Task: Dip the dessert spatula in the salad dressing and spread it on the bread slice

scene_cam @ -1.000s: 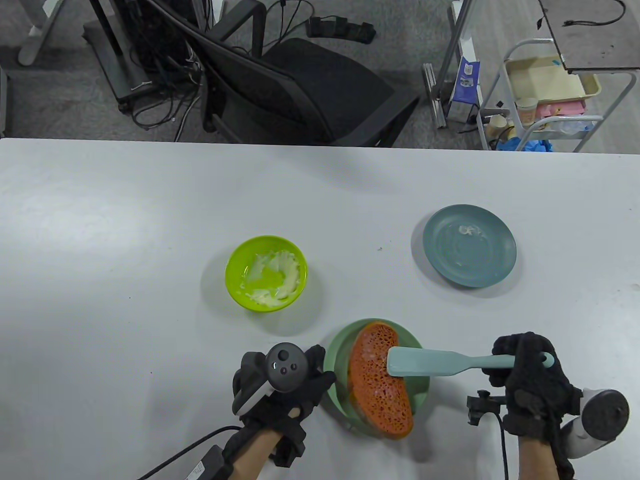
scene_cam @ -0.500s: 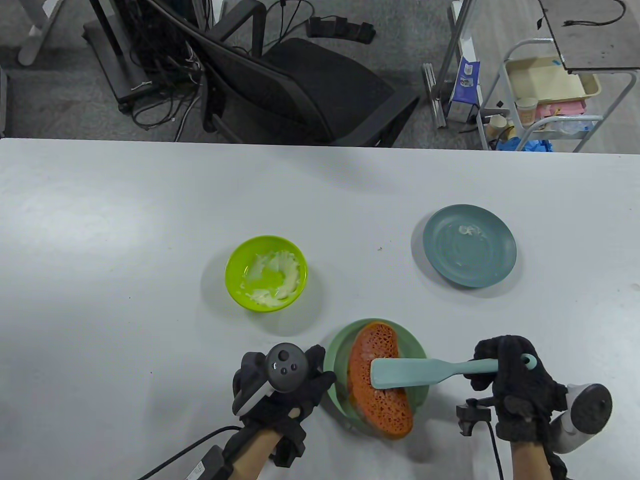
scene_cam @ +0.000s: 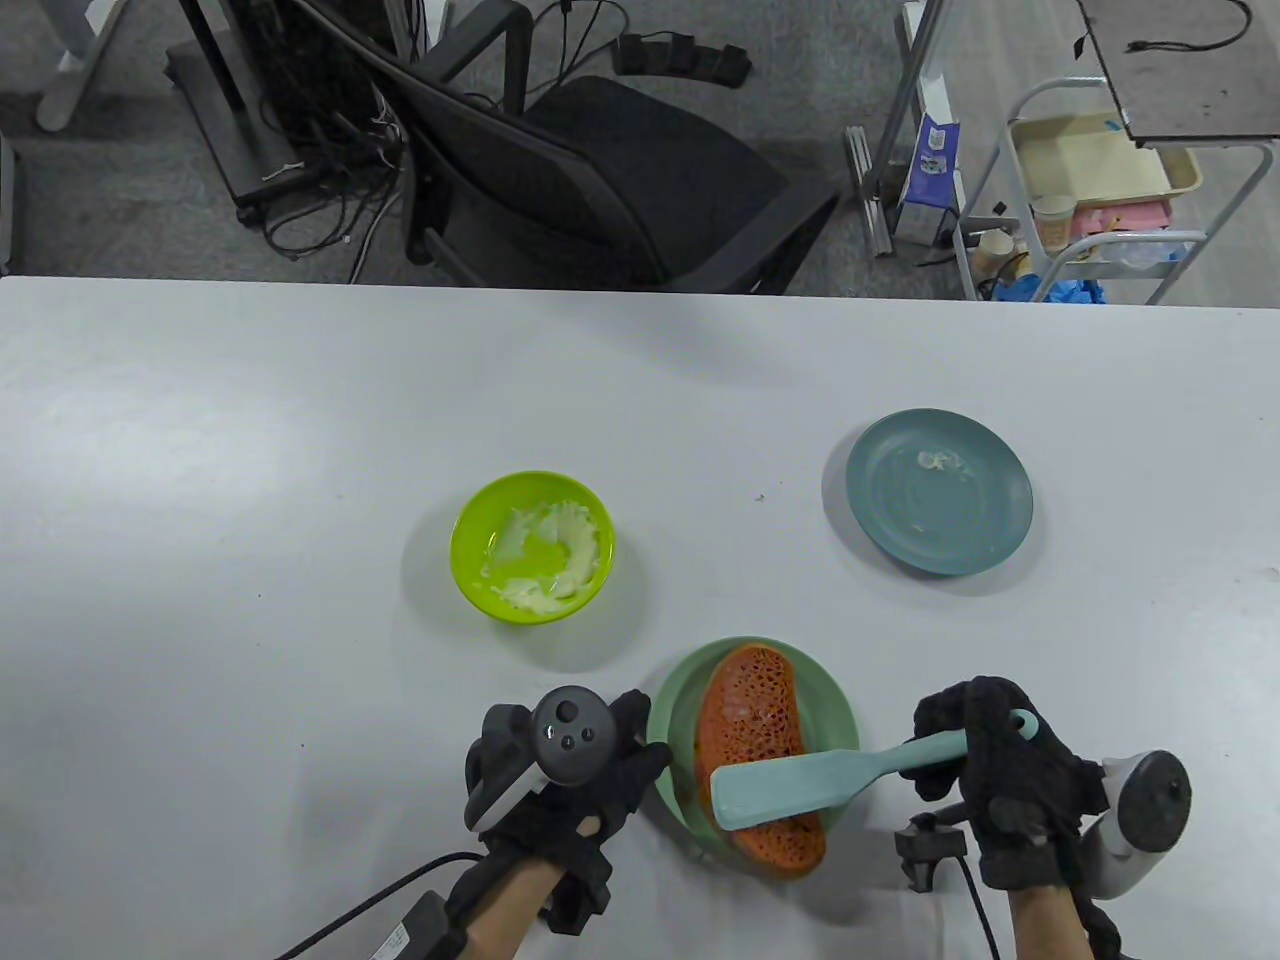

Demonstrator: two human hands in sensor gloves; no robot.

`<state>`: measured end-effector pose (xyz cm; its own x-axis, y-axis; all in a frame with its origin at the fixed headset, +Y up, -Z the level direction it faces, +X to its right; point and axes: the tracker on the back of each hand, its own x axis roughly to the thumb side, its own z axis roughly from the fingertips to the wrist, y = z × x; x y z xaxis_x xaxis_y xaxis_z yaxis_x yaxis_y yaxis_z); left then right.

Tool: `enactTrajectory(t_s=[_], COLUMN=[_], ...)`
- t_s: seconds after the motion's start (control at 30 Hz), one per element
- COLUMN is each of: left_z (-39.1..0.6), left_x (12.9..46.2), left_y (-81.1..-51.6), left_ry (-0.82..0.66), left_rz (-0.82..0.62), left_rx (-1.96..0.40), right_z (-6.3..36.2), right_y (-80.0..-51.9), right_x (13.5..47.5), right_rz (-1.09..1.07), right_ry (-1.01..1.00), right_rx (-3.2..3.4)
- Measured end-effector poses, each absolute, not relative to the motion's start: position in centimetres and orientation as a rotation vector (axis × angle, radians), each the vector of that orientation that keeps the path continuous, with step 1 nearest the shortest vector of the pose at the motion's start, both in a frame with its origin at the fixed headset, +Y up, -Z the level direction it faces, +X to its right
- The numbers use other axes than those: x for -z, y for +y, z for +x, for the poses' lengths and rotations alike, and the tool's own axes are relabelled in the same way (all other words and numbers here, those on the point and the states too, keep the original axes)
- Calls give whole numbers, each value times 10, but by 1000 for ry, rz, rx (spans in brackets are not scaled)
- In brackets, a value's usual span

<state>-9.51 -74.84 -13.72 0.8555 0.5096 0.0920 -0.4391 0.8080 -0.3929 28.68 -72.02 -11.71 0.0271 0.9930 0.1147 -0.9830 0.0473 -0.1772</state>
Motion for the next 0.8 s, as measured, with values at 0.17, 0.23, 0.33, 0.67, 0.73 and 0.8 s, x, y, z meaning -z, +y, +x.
enactTrajectory(t_s=[0.17,0.23,0.33,0.67,0.73,0.8], left_z=[-95,-95,-95,-94,-94,-94], left_x=[137,137,137,135,134,133], left_y=[-748,-748,-748,-748,-747,-746], left_ry=[-197,-197,-198,-205,-209,-215], left_rz=[-371,-371,-365,-346,-336,-325], left_rx=[-511,-511,-508,-501,-498,-496], right_z=[297,306,318,336,336,336], right_y=[-715,-713,-711,-706,-706,-707], right_x=[116,116,114,111,110,109], right_rz=[-85,-108,-145,-200,-201,-208], right_ry=[-258,-275,-302,-354,-360,-366], right_rx=[-1562,-1576,-1586,-1607,-1582,-1542])
